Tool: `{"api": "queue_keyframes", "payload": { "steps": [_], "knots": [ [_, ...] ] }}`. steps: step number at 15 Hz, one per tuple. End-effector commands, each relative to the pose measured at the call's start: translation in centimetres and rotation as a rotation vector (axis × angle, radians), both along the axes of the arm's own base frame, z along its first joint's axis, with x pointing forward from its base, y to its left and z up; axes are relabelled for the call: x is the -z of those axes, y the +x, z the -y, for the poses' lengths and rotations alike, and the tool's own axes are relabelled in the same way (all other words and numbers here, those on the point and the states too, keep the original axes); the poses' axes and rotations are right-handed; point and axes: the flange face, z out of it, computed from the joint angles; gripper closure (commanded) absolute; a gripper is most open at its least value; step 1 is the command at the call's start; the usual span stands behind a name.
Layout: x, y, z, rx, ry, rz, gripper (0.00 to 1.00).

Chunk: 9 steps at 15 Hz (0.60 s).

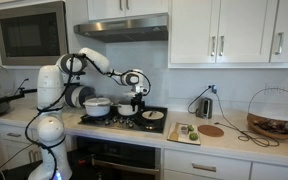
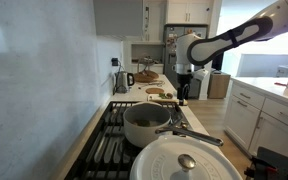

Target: Put the lid on the right white pot

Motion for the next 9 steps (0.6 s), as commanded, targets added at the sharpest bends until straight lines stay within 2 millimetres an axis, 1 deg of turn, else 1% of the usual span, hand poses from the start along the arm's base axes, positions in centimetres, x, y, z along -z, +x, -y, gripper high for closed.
{"api": "queue_keyframes", "payload": {
  "steps": [1,5,9],
  "knots": [
    [0.4,3.3,-0.7,-0.051,0.005,0.057,0.00],
    [1.0,5.4,-1.7,-0.084,0.031,0.130,0.00],
    [1.9,7.1,-3.2,-0.108,0.027,0.162,0.00]
  ]
}}
